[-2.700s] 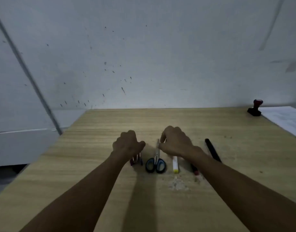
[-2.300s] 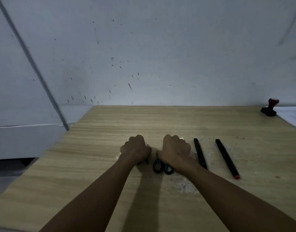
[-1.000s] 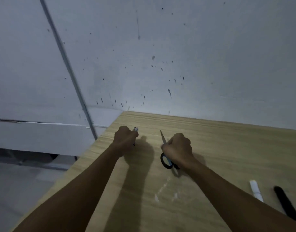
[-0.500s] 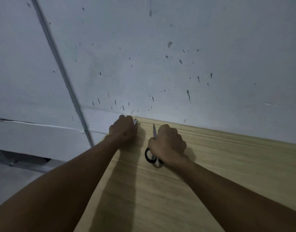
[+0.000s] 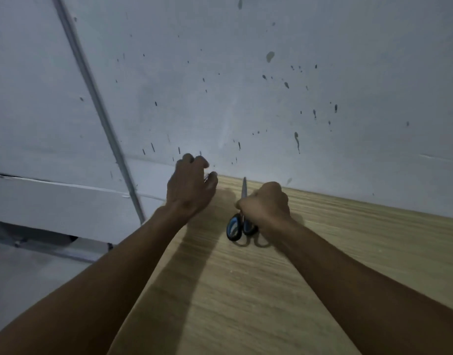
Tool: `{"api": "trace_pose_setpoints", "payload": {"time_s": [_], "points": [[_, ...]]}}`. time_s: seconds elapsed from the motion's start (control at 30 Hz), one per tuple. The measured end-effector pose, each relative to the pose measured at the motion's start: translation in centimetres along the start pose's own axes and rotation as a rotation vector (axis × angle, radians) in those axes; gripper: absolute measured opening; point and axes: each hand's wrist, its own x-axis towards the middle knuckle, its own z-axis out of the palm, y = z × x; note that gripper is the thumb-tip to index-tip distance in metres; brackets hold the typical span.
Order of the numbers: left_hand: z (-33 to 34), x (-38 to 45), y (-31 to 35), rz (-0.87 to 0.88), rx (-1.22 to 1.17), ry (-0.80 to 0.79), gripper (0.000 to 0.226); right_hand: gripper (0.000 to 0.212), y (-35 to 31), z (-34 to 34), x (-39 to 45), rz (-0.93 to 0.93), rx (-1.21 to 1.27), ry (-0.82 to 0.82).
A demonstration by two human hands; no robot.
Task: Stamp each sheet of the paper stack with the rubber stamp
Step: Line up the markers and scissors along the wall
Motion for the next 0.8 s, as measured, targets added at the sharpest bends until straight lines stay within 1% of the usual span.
{"api": "trace_pose_setpoints", "payload": {"time_s": [0.03,0.07,0.13,0.17,0.2,0.23,0.27,0.37,0.43,0.53,0.63,0.73,0.8], "points": [[-0.9,-0.5,0.7,0.019,-0.108,-0.012,0.028,0.028,-0.3,-0.5,-0.1,0.057,0.119,-0.032],[-1.8,-1.0,1.4,0.01,-0.207,-0.089,0.025,0.033,-0.7,-0.9,-0.3,0.122,0.239,-0.067],[-3.0,-1.7,2.7,-0.059,-0.407,-0.354,0.032,0.036,-1.0,-1.5,-0.4,0.254,0.458,-0.148],[-3.7,-2.1,3.4,-0.086,-0.481,-0.484,0.034,0.033,-1.2,-1.8,-0.6,0.299,0.529,-0.189],[-4.2,-2.6,3.9,-0.085,-0.524,-0.579,0.032,0.028,-1.3,-2.1,-0.9,0.326,0.555,-0.229],[-4.6,-3.0,4.4,-0.057,-0.525,-0.631,0.026,0.023,-1.3,-2.5,-1.2,0.341,0.554,-0.264],[-4.7,-3.4,4.8,-0.02,-0.484,-0.65,0.021,0.017,-1.3,-2.9,-1.6,0.349,0.547,-0.293],[-4.1,-4.3,5.4,0.036,-0.293,-0.62,0.026,0.013,-1.7,-3.6,-2.5,0.342,0.538,-0.342],[-3.5,-4.7,5.7,0.026,-0.254,-0.601,0.025,0.013,-1.9,-3.9,-2.7,0.312,0.482,-0.33],[-2.5,-5.1,6.0,-0.003,-0.142,-0.521,0.033,0.016,-1.9,-4.4,-2.4,0.27,0.398,-0.329],[-1.5,-5.3,6.1,-0.056,0.075,-0.411,0.023,0.02,-0.9,-5.1,-2.1,0.212,0.293,-0.279],[-1.0,-4.9,6.2,-0.125,0.214,-0.421,0.03,0.02,0.5,-5.9,-2.0,0.18,0.262,-0.25],[-0.4,-4.5,6.2,-0.132,0.313,-0.446,0.037,0.024,1.3,-6.6,-2.0,0.154,0.248,-0.213]]}}
